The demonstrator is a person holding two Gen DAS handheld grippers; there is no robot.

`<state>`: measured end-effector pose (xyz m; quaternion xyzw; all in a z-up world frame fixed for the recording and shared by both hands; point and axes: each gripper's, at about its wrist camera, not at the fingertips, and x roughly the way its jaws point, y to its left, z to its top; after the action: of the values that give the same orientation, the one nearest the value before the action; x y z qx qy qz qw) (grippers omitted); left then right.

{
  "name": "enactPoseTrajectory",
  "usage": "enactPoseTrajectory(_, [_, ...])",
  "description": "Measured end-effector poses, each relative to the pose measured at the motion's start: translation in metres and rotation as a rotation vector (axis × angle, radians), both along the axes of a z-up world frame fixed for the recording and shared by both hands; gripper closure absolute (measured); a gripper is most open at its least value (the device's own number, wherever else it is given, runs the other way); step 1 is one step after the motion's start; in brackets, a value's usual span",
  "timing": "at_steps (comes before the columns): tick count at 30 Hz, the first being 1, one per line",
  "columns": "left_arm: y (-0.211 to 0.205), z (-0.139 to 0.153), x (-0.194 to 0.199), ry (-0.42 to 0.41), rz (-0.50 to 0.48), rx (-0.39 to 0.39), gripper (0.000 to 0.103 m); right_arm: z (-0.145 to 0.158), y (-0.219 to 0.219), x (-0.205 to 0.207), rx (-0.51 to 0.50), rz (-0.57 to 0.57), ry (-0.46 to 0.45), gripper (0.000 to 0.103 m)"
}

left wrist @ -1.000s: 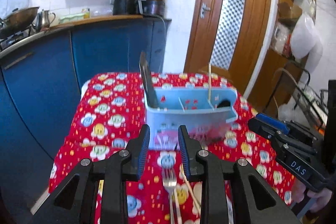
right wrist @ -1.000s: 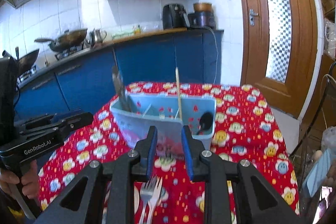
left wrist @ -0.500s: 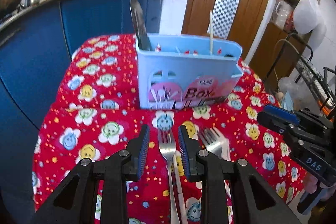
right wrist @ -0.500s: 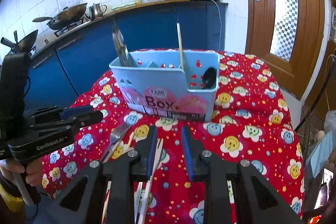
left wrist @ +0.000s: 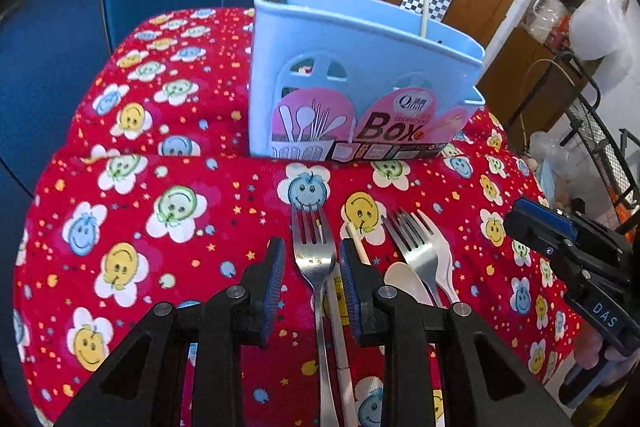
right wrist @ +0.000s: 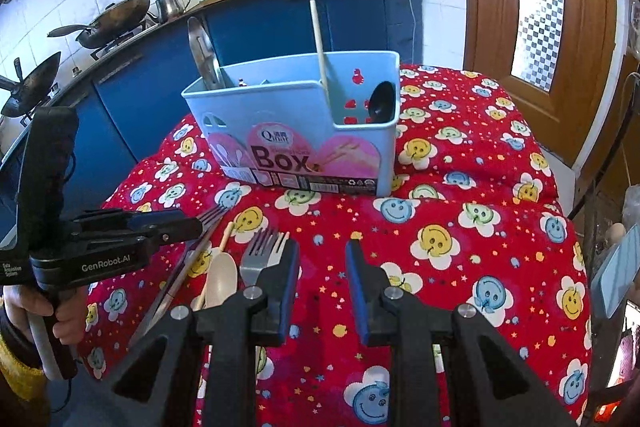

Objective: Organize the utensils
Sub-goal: 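Move both tools back over the remaining forks and spoons, then grasp a metal fork with the left tool while the right tool grasps a white fork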

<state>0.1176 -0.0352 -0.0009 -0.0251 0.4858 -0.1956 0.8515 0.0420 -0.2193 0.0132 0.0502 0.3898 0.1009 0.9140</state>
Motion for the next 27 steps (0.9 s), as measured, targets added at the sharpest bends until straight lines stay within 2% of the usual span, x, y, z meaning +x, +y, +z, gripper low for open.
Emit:
enactPoseTrajectory(4, [-0.002, -0.010, 0.005, 0.043, -0.003, -0.034, 0.075, -0.003, -0.001, 0.001, 0.002, -0.006, 0.010, 0.077])
enactPoseTrajectory(6, [-0.002, -0.010, 0.005, 0.038, 0.002, -0.039, 0.081, -0.004, -0.002, 0.001, 0.003, -0.008, 0.011, 0.077])
enactPoseTrajectory(9, [-0.002, -0.008, 0.003, 0.036, 0.002, -0.056, 0.081, -0.005, -0.004, 0.001, 0.004, -0.012, 0.015, 0.077])
enactPoseTrajectory(19, [0.013, 0.005, -0.007, -0.028, 0.029, -0.088, 0.081, -0.010, -0.005, 0.004, 0.030, 0.002, 0.040, 0.077])
enactPoseTrajectory(27, [0.027, 0.012, -0.015, -0.065, 0.036, -0.100, 0.081, -0.020, 0.007, 0.016, 0.091, 0.057, 0.103, 0.077])
